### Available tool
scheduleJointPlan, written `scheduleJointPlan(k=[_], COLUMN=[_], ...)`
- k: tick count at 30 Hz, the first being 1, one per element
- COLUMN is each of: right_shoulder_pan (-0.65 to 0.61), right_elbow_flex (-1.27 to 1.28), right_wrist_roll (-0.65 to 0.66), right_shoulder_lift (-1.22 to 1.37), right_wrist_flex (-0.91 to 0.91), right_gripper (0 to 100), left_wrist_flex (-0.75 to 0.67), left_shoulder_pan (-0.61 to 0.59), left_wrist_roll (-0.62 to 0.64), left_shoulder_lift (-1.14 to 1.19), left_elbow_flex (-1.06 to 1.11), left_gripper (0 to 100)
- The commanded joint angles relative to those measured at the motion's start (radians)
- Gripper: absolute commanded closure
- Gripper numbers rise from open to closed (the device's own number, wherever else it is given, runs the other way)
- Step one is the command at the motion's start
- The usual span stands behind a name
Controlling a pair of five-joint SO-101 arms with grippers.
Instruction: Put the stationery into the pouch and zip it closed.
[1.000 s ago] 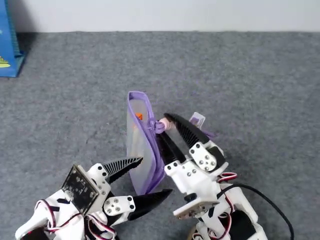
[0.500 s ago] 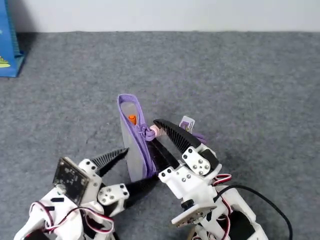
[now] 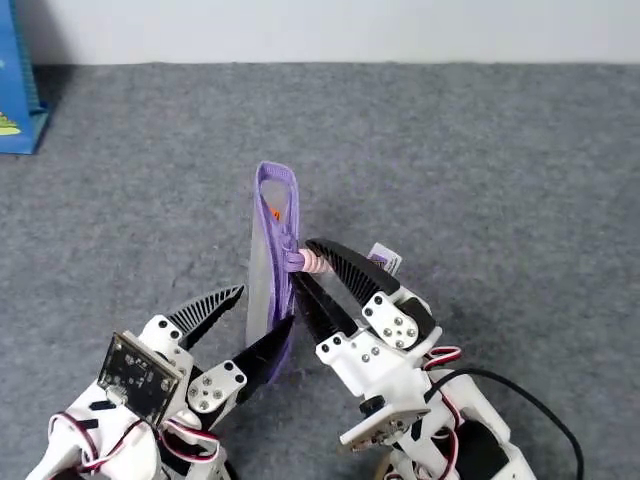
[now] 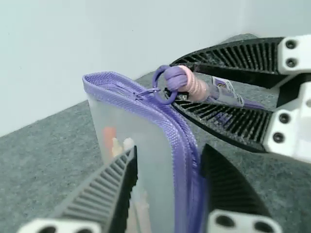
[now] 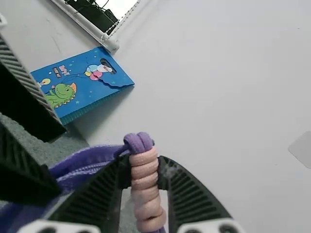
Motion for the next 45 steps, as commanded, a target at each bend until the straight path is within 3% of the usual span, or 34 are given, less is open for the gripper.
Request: scheduleJointPlan(k=[1, 13, 45], right_shoulder_pan=[-0.019, -0.104, -0.102], right_elbow_flex=[-0.074, -0.084, -0.080], right_wrist_roll=[-0.012, -0.012, -0.012], right_shoulder_lift=[-0.018, -0.018, -0.018], right_wrist_flex=[0.002, 0.084, 0.091], right_gripper=[99.1, 99.1, 99.1], left_wrist_flex=[0.011, -0.114, -0.160], left_shoulder_pan=[-0.018, -0.018, 0.018], left_wrist_roll=[-0.021, -0.021, -0.017], left_shoulder_lift=[0.002, 0.002, 0.000], left_elbow_flex=[0.038, 0.200, 0.101], left_gripper=[81, 81, 85])
